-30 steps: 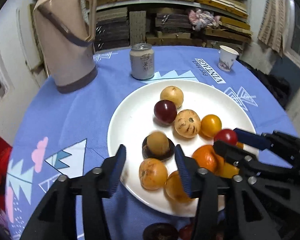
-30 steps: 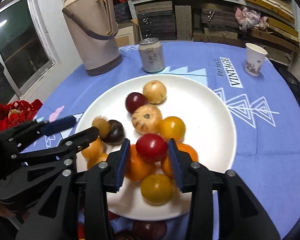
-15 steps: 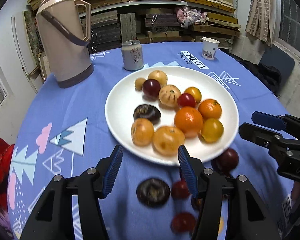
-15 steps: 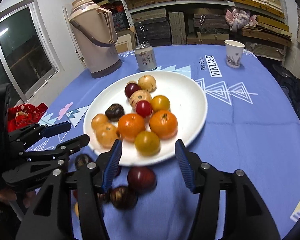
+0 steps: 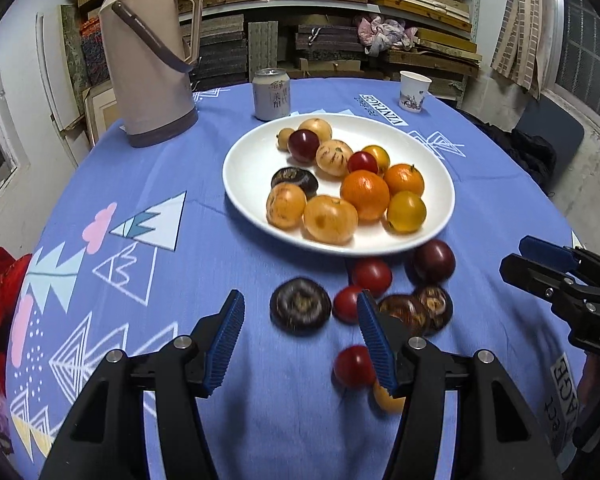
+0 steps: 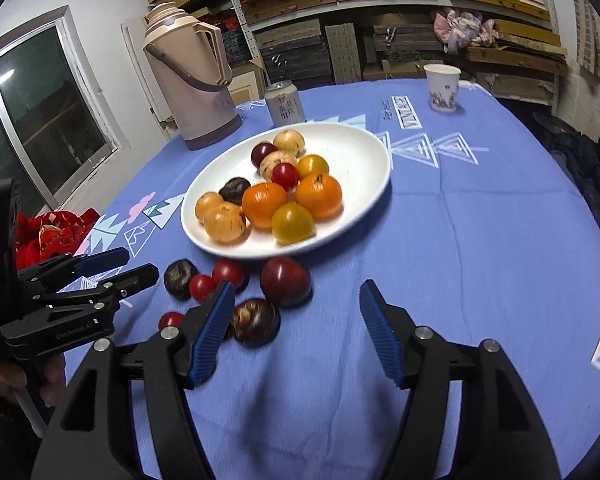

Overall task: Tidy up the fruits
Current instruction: 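Withdraw both open grippers from the plate back toward the fruit pile, then grasp a red cherry tomato with the left gripper while the right gripper grasps a pale yellow round fruit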

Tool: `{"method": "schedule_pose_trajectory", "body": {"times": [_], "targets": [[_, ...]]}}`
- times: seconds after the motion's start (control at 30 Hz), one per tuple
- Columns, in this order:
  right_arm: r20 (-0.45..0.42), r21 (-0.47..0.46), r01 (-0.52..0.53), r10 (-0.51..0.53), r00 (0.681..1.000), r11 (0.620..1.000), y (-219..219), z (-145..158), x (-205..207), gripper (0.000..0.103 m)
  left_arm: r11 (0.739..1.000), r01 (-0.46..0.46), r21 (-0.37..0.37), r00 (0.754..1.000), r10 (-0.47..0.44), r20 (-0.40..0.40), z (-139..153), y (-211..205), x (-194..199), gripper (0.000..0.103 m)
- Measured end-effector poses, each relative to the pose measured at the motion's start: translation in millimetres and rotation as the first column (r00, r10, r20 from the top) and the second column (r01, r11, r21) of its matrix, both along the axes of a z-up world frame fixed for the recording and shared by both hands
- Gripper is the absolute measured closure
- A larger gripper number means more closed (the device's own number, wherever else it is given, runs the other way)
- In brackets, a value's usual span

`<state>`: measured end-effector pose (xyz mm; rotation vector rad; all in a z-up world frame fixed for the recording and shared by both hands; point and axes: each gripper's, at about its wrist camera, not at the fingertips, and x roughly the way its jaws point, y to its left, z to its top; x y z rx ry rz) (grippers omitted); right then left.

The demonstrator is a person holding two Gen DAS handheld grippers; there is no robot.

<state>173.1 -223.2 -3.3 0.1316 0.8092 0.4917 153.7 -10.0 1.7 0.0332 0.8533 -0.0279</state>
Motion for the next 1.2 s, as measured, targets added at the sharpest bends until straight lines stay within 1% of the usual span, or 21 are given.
{"method": "schedule_pose_trajectory", "body": {"times": [0.07,0.2,0.27,0.4,0.47,0.5,0.53,0.57,0.6,0.7,0.83,0.93,0.97,1.0,1.03,1.07,1.1,1.13,1.17,1.2], "targets": [[-0.012,0.000,0.005,-0.005,1.000,1.000,-2,-6,-6,0.035,1.000,-0.001,-0.011,1.000,0.001,-0.006,-3,1,-6,0.044],[-0.030,-0.003,0.000,-0.001,1.000,1.000,-2,-16,-18,0.035,1.000,-0.005,-0.018,1.000,0.004,-0.021,-9,3,-14,0.044],[-0.036,-0.005,0.000,-0.001,0.999,1.000,-4,-21,-24,0.032,1.000,-0.002,-0.019,0.999,0.001,-0.033,-15,4,-16,0.044],[-0.051,0.002,0.008,-0.008,0.999,1.000,-8,-28,-30,0.031,1.000,0.007,-0.019,0.999,-0.008,-0.053,-25,2,-19,0.043],[-0.052,0.000,0.013,-0.013,0.999,1.000,-8,-31,-33,0.031,1.000,0.012,-0.026,0.999,-0.014,-0.043,-27,2,-20,0.043],[-0.046,-0.007,0.019,-0.019,0.999,1.000,-9,-31,-34,0.031,0.999,0.014,-0.030,0.999,-0.016,-0.041,-27,2,-20,0.042],[-0.038,-0.014,0.023,-0.023,0.999,1.000,-9,-31,-36,0.031,0.999,0.015,-0.034,0.999,-0.016,-0.039,-28,2,-20,0.039],[-0.033,-0.015,0.022,-0.023,0.999,1.000,-9,-32,-36,0.030,0.999,0.014,-0.036,0.999,-0.015,-0.039,-29,2,-20,0.033],[-0.031,-0.014,0.018,-0.018,0.999,1.000,-9,-32,-38,0.029,0.999,0.016,-0.042,0.999,-0.018,-0.039,-30,1,-19,0.031],[-0.033,-0.014,0.004,-0.004,0.999,1.000,-6,-34,-39,0.028,0.994,0.049,-0.096,0.997,-0.054,-0.056,-35,-2,-18,0.030],[-0.040,-0.022,-0.004,0.004,0.999,1.000,-3,-38,-39,0.028,0.993,0.081,-0.087,0.995,-0.087,-0.058,-39,-12,-17,0.030],[-0.037,-0.025,-0.008,0.007,0.999,1.000,-1,-38,-40,0.028,0.990,0.093,-0.109,0.993,-0.101,-0.069,-43,-14,-14,0.031],[-0.037,-0.025,-0.010,0.009,0.999,1.000,0,-38,-41,0.028,0.988,0.097,-0.124,0.992,-0.106,-0.069,-45,-14,-13,0.036],[-0.037,-0.025,-0.012,0.011,0.999,1.000,0,-38,-41,0.028,0.985,0.103,-0.139,0.991,-0.114,-0.070,-45,-13,-13,0.045],[-0.036,-0.026,-0.013,0.013,0.999,1.000,1,-38,-42,0.028,0.981,0.115,-0.154,0.989,-0.129,-0.079,-47,-15,-13,0.050],[-0.036,-0.027,-0.016,0.015,0.999,1.000,1,-38,-42,0.028,0.981,0.119,-0.154,0.987,-0.134,-0.089,-49,-16,-12,0.060],[-0.036,-0.027,-0.019,0.018,0.999,0.999,2,-37,-43,0.028,0.982,0.121,-0.146,0.986,-0.135,-0.093,-51,-17,-12,0.067],[-0.036,-0.027,-0.021,0.020,0.999,0.999,3,-37,-43,0.028,0.984,0.124,-0.129,0.988,-0.135,-0.081,-50,-19,-14,0.072],[-0.037,-0.029,-0.028,0.027,0.999,0.999,4,-37,-44,0.028,0.984,0.125,-0.129,0.987,-0.136,-0.082,-51,-19,-14,0.074],[-0.036,-0.034,-0.035,0.034,0.999,0.999,6,-36,-45,0.028,0.983,0.121,-0.138,0.988,-0.133,-0.082,-50,-17,-15,0.074]]}}
